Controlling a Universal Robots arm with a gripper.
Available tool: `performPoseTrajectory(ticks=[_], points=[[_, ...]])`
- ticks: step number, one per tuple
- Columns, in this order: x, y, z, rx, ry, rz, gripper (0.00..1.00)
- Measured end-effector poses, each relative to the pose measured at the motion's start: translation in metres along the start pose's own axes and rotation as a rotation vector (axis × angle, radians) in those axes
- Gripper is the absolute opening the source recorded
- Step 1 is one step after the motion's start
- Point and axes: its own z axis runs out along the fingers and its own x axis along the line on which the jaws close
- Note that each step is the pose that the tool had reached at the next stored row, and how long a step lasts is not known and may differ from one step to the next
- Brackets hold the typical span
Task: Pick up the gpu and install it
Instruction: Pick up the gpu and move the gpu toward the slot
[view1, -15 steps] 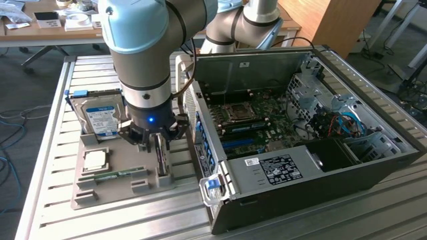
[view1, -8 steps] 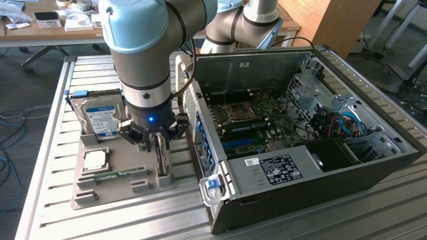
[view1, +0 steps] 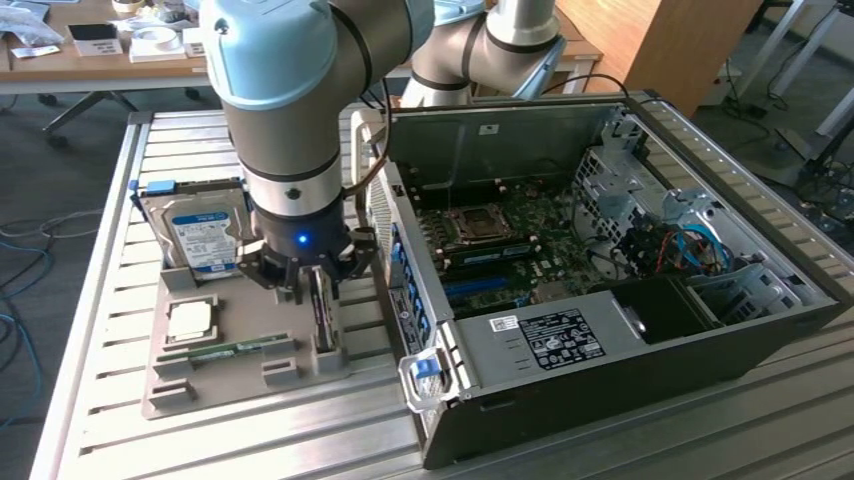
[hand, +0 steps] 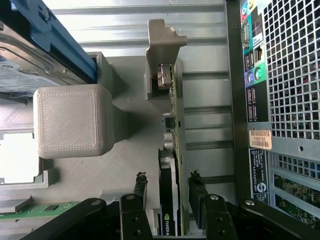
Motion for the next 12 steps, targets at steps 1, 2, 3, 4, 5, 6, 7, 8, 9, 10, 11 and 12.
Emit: performPoseTrajectory(ticks=[1,2,3,4,5,6,7,8,9,10,11,12], points=[[-0.0004,0.0001,0.0001,-0.0001,0.0001,0.000,0.47],[-0.0011,0.0002,0.0001,0.0001,0.0001,0.000,0.47],[-0.0018,0.0002,0.0002,0.0000,0.0000,0.000,0.47],[-0.0020,0.0003,0.0002,0.0000,0.0000,0.000,0.47],[-0.0020,0.0003,0.0004,0.0001,0.0001,0.000,0.47],[-0.0021,0.0004,0.0010,0.0000,0.0000,0.000,0.47],[-0.0021,0.0004,0.0013,0.0001,0.0001,0.000,0.47],[-0.0021,0.0004,0.0013,0.0002,0.0002,0.000,0.47],[-0.0021,0.0004,0.0013,0.0003,0.0002,0.000,0.47],[-0.0021,0.0004,0.0014,0.0002,0.0002,0.000,0.47],[-0.0020,0.0004,0.0017,0.0001,0.0001,0.000,0.47],[-0.0020,0.0004,0.0017,0.0001,0.0001,0.000,0.47]])
